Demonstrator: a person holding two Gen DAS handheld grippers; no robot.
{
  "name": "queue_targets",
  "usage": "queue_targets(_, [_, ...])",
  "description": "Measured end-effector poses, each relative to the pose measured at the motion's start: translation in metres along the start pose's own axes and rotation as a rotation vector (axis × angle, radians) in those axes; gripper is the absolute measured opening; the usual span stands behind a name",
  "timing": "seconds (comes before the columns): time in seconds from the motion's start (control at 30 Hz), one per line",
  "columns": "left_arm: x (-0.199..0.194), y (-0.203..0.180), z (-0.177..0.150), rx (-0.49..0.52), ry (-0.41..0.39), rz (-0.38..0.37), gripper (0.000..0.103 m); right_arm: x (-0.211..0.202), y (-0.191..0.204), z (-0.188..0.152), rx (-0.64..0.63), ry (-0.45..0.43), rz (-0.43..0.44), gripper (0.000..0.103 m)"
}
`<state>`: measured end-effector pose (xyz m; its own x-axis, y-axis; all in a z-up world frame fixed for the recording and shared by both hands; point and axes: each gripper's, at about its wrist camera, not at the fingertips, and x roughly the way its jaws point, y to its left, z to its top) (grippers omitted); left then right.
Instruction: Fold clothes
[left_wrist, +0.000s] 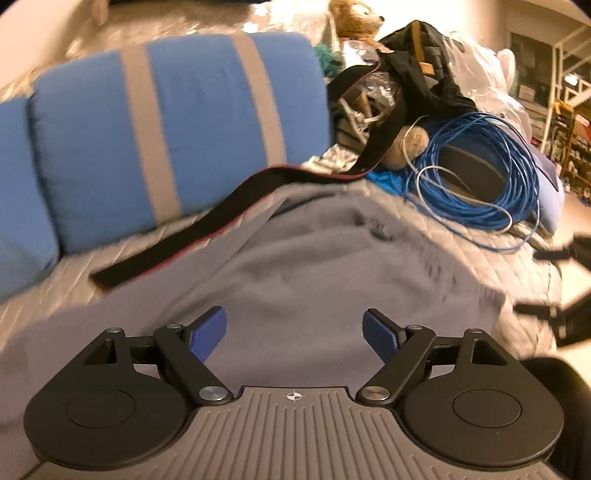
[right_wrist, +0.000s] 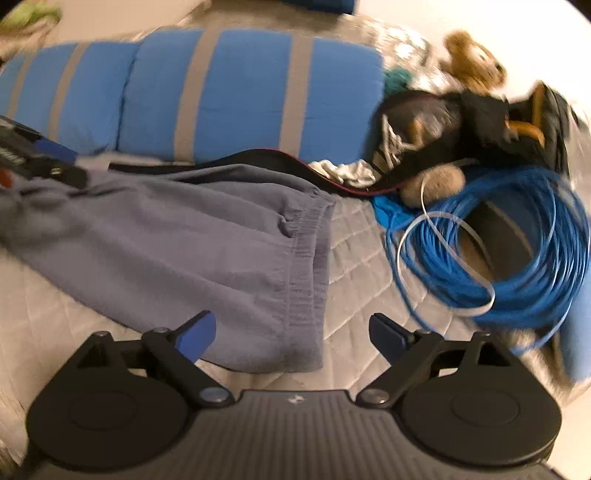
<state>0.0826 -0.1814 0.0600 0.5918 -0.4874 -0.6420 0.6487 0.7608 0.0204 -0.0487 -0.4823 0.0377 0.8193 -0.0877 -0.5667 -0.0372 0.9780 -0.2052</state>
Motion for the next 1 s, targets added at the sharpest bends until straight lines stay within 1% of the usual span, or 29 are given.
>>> queue_targets(0.07, [-0.009,0.006,-0.014,-0.012,-0.003,0.003,0.081,-0.004,0.003,0.007,-0.072,0.0,-0.012,0.098])
queue_targets(0.2, [-0.026,0.013,-0.042,-0.003,-0.034,0.022,0.081,-0.013,0.003,0.02,-0.217,0.004,-0.021,0.1])
queue_targets(0.3, [-0.034,0.013,-0.05,0.02,-0.001,0.036,0.081,-0.017,0.006,0.025,-0.307,0.023,-0.007,0.102])
queue_targets(0.33, [-0.038,0.013,-0.053,0.029,-0.009,0.033,0.081,-0.018,0.007,0.026,-0.338,0.031,0.002,0.103])
queue_targets(0.4, [-0.046,0.013,-0.06,0.045,-0.011,0.046,0.081,-0.017,0.011,0.025,-0.394,0.046,0.012,0.103])
queue_targets(0.5, [-0.06,0.015,-0.072,0.049,0.002,0.092,0.081,-0.011,0.011,0.023,-0.448,0.063,-0.012,0.103])
queue_targets(0.6, [-0.069,0.02,-0.082,0.044,0.004,0.112,0.081,-0.001,0.006,0.021,-0.503,0.088,-0.027,0.102])
queue_targets(0.7, [-0.076,0.027,-0.092,0.027,0.008,0.125,0.081,0.007,0.006,0.011,-0.612,0.108,0.006,0.102])
queue_targets(0.77, [-0.079,0.031,-0.096,0.011,-0.001,0.11,0.081,0.013,0.009,0.0,-0.683,0.124,0.035,0.102])
queue_targets(0.8, [-0.08,0.034,-0.098,-0.012,0.004,0.093,0.081,0.016,0.011,-0.006,-0.708,0.129,0.037,0.102])
queue_targets(0.9, [-0.076,0.043,-0.101,-0.078,0.024,0.022,0.081,0.025,0.02,-0.024,-0.796,0.118,0.02,0.102])
queue_targets(1.0, [-0.072,0.042,-0.101,-0.073,0.03,0.026,0.081,0.033,0.028,-0.04,-0.872,0.074,-0.012,0.101])
